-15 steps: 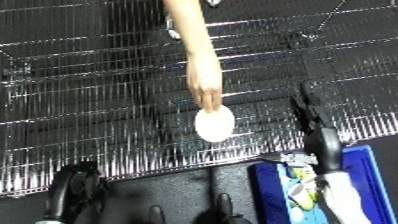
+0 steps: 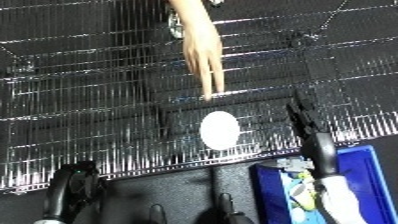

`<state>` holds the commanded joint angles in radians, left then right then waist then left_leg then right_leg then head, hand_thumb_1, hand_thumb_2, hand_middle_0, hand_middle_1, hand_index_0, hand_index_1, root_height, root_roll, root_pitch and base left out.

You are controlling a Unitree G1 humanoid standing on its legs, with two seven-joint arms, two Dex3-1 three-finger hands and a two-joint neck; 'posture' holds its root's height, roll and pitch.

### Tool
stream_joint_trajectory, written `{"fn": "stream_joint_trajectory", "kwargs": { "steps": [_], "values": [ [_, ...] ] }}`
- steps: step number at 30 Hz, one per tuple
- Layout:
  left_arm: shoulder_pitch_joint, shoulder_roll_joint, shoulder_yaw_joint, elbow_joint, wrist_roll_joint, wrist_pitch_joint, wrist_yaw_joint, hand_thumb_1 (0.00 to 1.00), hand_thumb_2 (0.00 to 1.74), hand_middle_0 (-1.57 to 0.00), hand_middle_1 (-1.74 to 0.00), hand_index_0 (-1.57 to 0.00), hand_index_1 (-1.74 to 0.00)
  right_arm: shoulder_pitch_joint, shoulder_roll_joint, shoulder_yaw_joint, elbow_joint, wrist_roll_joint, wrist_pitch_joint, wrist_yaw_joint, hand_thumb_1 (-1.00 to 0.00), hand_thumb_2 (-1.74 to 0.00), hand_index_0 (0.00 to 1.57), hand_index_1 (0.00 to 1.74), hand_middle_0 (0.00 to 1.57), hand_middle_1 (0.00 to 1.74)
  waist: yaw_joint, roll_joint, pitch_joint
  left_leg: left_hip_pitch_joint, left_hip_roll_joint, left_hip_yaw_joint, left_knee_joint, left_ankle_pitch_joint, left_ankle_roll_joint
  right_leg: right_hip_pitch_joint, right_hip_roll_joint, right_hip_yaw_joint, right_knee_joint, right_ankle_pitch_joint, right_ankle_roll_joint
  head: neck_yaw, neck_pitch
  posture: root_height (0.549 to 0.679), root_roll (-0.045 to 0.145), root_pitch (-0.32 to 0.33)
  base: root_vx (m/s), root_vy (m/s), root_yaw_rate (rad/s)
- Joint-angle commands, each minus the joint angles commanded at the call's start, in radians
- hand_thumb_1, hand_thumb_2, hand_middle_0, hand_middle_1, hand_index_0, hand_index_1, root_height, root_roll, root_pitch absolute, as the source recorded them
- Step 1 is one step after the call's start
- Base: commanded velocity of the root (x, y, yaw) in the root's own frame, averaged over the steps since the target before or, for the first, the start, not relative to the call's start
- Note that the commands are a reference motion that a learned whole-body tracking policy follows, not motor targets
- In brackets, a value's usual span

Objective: Pick up the object and place it into the box

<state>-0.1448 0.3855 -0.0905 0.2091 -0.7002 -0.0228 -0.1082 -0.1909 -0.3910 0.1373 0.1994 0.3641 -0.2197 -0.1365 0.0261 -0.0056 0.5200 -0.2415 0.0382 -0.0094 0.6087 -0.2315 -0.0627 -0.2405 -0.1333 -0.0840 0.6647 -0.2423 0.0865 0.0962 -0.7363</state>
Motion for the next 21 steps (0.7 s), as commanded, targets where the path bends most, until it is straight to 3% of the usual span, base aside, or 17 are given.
{"fn": "stream_joint_trajectory", "kwargs": {
  "steps": [5,11,21],
  "values": [
    [-0.016,0.005,-0.013,-0.011,0.0,-0.006,0.014,1.0,1.74,-1.57,-1.74,-1.57,-1.74,-0.036,-0.01,0.022,0.019,-0.03,0.007,-0.009,0.0,0.0,0.0,0.0,0.0,0.0,0.001,0.007,0.0,-0.061,-0.011,-0.002,0.04,-0.01,0.0061,-0.071,-0.0055,0.004,0.05,-0.005,0.0015,0.016,0.039,0.648,0.046,-0.079,-0.054,0.031,0.04],
    [-0.043,0.005,-0.031,-0.025,-0.006,-0.009,0.035,1.0,1.74,-1.57,-1.74,-1.57,-1.74,-0.084,-0.026,0.047,0.042,-0.048,0.014,-0.017,0.0,0.0,0.0,0.0,0.0,0.0,0.001,0.017,0.0,-0.138,-0.016,-0.004,0.102,-0.03,0.0123,-0.154,-0.0066,0.012,0.113,-0.017,-0.0013,0.026,0.074,0.641,0.045,-0.046,-0.059,0.027,0.04],
    [-0.076,-0.004,-0.056,-0.029,-0.006,-0.016,0.057,1.0,1.74,-1.57,-1.74,-1.57,-1.74,-0.154,-0.036,0.077,0.076,-0.037,0.016,-0.01,0.0,0.0,0.0,0.0,0.0,0.0,0.004,0.027,0.0,-0.215,-0.022,-0.001,0.158,-0.055,0.0148,-0.241,-0.0081,0.014,0.17,-0.029,-0.0032,0.059,0.12,0.633,0.044,-0.004,-0.029,0.028,0.034]
  ]
}}
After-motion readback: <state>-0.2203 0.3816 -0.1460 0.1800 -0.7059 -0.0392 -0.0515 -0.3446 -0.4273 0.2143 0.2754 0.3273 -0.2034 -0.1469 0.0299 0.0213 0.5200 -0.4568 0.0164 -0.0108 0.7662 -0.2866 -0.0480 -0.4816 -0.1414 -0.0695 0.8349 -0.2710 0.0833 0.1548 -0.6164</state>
